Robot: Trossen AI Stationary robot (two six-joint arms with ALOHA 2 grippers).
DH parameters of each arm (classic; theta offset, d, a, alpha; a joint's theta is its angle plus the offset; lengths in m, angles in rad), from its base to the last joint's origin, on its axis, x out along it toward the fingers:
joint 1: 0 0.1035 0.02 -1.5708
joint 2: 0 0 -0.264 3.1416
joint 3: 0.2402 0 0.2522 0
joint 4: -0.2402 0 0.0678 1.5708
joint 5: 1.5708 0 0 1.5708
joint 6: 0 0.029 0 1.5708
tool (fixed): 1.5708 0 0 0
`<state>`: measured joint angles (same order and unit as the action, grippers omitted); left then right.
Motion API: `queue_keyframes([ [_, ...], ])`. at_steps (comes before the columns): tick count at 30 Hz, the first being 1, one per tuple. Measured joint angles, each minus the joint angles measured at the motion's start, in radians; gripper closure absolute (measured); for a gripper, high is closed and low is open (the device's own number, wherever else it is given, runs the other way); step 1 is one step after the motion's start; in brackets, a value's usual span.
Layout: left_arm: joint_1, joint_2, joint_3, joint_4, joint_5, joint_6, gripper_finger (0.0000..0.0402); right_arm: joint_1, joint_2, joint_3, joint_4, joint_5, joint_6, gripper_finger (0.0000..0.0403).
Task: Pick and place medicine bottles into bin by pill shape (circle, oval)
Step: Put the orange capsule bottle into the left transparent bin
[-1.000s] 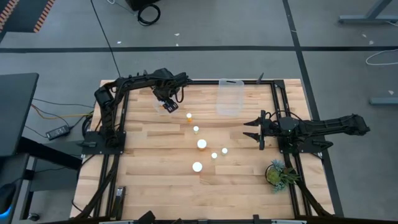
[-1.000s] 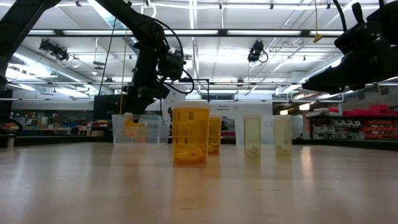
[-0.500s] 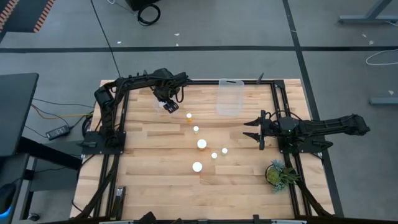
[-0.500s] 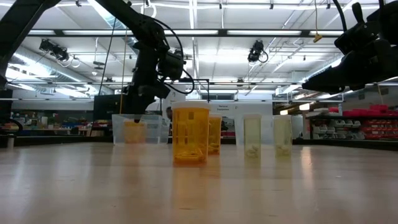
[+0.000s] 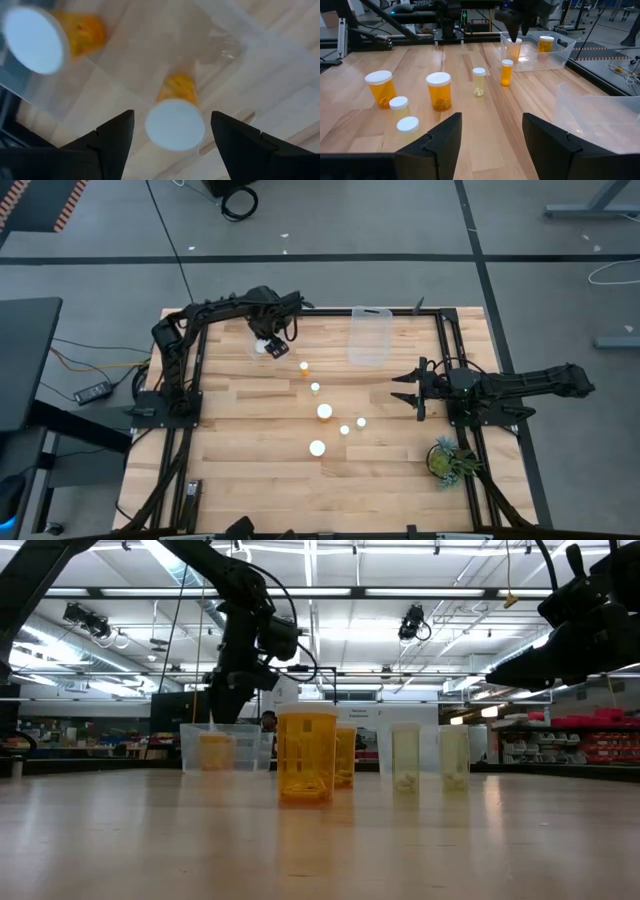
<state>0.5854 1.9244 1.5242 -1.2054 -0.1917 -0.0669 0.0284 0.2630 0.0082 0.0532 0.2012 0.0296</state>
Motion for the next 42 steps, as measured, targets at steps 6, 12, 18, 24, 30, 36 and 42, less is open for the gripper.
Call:
queue_keyframes([
  [6,-0.011,0.000,0.084,-0.003,-0.010,0.000,0.0127,0.000,0.000,0.000,0.000,0.000,0.000,0.0187],
  [12,-0.075,0.000,0.148,-0.003,-0.010,0.027,0.0127,0.000,0.000,0.000,0.000,0.000,0.000,0.0187],
  [18,-0.151,0.000,0.161,-0.006,-0.007,0.026,0.0127,0.000,0.000,0.000,0.000,0.000,0.000,0.0187],
  [24,-0.238,0.000,0.161,-0.012,0.070,0.007,0.0127,0.000,0.000,0.000,0.000,0.000,0.000,0.0187],
  [30,-0.347,0.000,0.161,-0.012,0.082,-0.001,0.0136,0.000,0.000,0.000,0.000,0.000,0.000,0.0187],
  [36,-0.454,0.000,0.161,-0.010,0.081,-0.034,0.0140,0.000,0.000,0.000,0.000,0.000,0.000,0.0187],
  [42,-0.560,0.000,0.153,0.022,0.081,-0.097,0.0134,0.000,0.000,0.000,0.000,0.000,0.000,0.0187],
])
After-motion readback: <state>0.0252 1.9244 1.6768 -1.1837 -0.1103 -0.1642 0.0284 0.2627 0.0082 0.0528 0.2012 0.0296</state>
